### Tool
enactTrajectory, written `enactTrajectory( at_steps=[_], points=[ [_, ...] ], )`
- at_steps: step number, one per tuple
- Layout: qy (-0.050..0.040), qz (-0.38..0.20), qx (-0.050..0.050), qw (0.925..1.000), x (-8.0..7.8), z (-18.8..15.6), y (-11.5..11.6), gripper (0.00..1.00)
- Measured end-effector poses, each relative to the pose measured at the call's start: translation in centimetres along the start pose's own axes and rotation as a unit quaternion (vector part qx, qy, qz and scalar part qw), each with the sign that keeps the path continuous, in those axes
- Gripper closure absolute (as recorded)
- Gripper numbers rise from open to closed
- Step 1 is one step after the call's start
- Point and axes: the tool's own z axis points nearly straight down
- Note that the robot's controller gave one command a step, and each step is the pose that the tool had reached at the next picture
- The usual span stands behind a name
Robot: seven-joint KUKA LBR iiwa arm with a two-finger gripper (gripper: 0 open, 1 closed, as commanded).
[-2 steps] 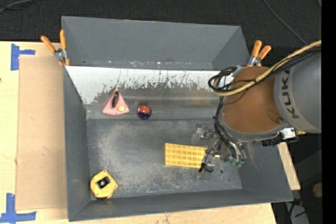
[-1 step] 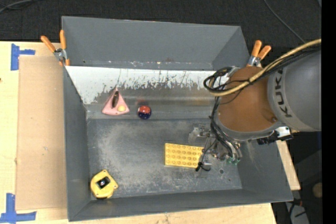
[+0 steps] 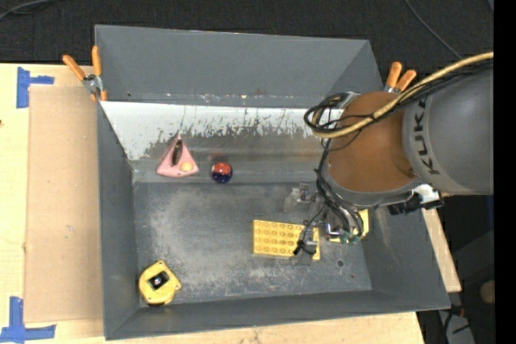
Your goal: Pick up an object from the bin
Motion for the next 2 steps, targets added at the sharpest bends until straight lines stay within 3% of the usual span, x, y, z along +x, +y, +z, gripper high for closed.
enactTrajectory(
  at_steps=[1, 2],
  points=[
    [-0.0002, 0.055, 0.0, 0.9985, -0.32, 6.36, -0.32, 0.0],
    [-0.0034, 0.041, 0.0, 0.9992, -0.77, 6.02, 0.09, 1.0]
  ],
)
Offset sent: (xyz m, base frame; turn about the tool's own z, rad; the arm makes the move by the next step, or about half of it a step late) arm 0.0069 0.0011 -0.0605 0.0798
